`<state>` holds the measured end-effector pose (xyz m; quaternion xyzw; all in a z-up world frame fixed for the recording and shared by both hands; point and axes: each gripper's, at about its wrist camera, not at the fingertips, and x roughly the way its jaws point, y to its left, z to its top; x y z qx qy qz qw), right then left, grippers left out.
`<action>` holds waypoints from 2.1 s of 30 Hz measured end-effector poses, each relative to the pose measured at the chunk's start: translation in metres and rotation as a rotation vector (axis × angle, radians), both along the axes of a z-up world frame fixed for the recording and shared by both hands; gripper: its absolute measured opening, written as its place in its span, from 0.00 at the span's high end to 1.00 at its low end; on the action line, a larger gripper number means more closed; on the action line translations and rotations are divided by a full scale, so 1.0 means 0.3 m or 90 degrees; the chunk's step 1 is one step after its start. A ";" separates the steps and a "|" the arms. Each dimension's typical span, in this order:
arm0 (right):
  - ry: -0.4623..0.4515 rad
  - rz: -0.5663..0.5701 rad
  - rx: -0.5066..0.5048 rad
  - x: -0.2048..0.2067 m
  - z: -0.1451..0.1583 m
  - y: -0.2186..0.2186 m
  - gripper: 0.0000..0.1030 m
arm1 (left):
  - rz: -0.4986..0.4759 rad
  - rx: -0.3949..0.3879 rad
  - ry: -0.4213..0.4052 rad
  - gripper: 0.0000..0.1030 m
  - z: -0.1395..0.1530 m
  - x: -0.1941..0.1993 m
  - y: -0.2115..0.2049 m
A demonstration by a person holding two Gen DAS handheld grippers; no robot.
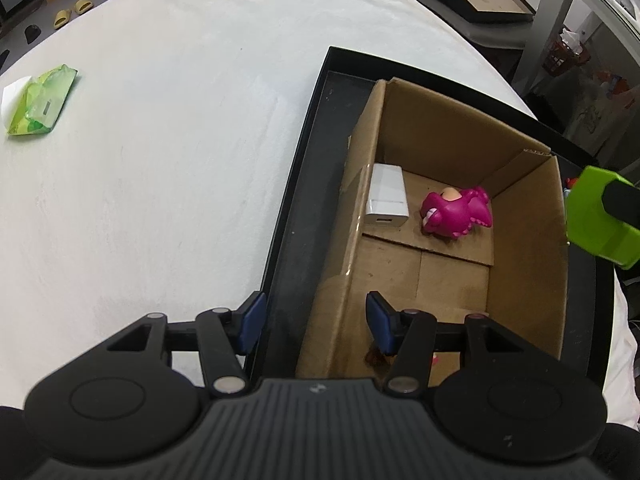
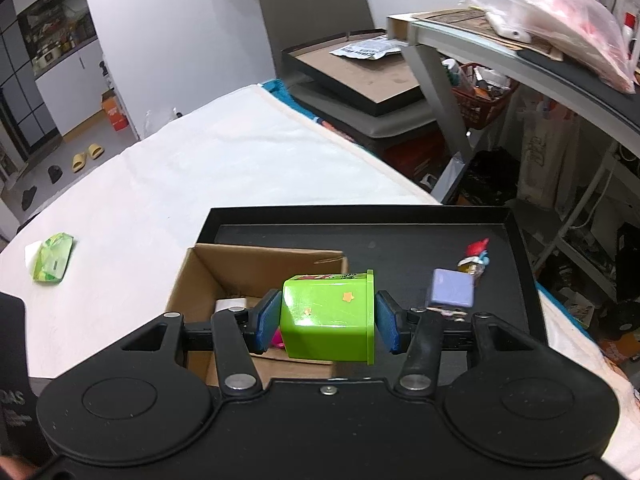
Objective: Organize rigid objects
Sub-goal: 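Carry the lime-green cube with the right gripper into the box and release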
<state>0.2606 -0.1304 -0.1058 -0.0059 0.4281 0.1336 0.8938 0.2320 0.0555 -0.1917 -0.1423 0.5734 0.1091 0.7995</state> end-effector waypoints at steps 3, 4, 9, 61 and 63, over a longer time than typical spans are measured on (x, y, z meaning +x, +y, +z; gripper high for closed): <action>0.006 0.010 -0.003 -0.006 -0.006 0.035 0.52 | 0.002 -0.010 0.000 0.52 -0.012 -0.010 0.007; 0.009 0.014 -0.004 -0.008 -0.008 0.046 0.52 | 0.006 -0.018 -0.003 0.54 -0.015 -0.015 0.012; 0.021 0.033 -0.013 -0.012 -0.027 0.101 0.52 | 0.018 -0.043 -0.010 0.72 -0.027 -0.027 0.029; 0.125 0.015 0.086 0.028 -0.119 0.120 0.50 | 0.019 -0.058 -0.010 0.80 -0.014 -0.037 0.035; 0.121 0.010 0.098 0.028 -0.107 0.095 0.50 | 0.018 -0.048 -0.009 0.80 -0.010 -0.035 0.029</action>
